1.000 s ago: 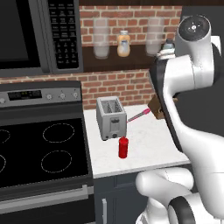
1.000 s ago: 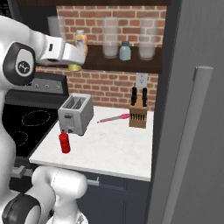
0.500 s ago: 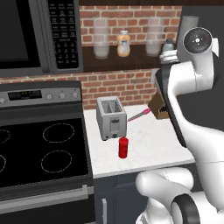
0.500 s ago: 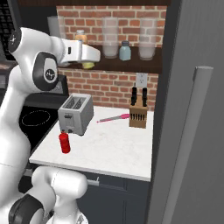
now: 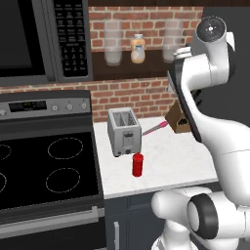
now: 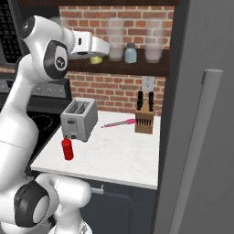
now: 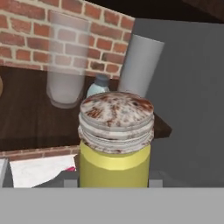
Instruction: Put the shaker and condiment bottle from the counter next to their counterparts in the cabinet.
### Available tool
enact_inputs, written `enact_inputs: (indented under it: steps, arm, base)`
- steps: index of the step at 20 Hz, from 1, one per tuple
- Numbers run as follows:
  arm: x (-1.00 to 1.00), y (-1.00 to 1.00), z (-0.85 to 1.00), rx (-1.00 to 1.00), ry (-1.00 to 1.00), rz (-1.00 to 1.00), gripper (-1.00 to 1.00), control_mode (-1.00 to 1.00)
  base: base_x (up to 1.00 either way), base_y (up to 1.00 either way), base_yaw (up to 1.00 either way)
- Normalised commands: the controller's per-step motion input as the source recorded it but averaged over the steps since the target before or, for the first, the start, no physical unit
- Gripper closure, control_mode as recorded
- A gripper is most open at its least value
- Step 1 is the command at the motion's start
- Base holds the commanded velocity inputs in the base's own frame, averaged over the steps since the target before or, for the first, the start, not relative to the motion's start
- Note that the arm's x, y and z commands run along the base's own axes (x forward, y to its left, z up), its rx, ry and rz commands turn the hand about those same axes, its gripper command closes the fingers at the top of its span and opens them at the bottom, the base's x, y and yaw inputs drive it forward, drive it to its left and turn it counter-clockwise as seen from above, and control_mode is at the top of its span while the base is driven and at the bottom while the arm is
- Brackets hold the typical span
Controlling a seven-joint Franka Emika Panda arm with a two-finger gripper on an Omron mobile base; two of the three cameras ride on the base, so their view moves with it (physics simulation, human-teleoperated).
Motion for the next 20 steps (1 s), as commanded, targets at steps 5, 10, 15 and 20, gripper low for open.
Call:
enact_inputs:
  steps: [5, 10, 15, 20]
  arm:
    - [0.55, 0.01, 0.00, 0.01, 0.01, 0.00, 1.00, -1.00]
    - [0.32, 0.00, -0.15, 0.00, 0.00, 0.00, 1.00, -1.00]
    - [0.20, 0.00, -0.24, 0.00, -0.02, 0.00, 1.00, -1.00]
    - [0.25, 0.00, -0.04, 0.00, -0.01, 0.00, 1.00, -1.00]
  base:
    - [0.00, 0.00, 0.00]
    - [0.00, 0.00, 0.00]
    - [0.00, 0.00, 0.00]
    - [0.00, 0.00, 0.00]
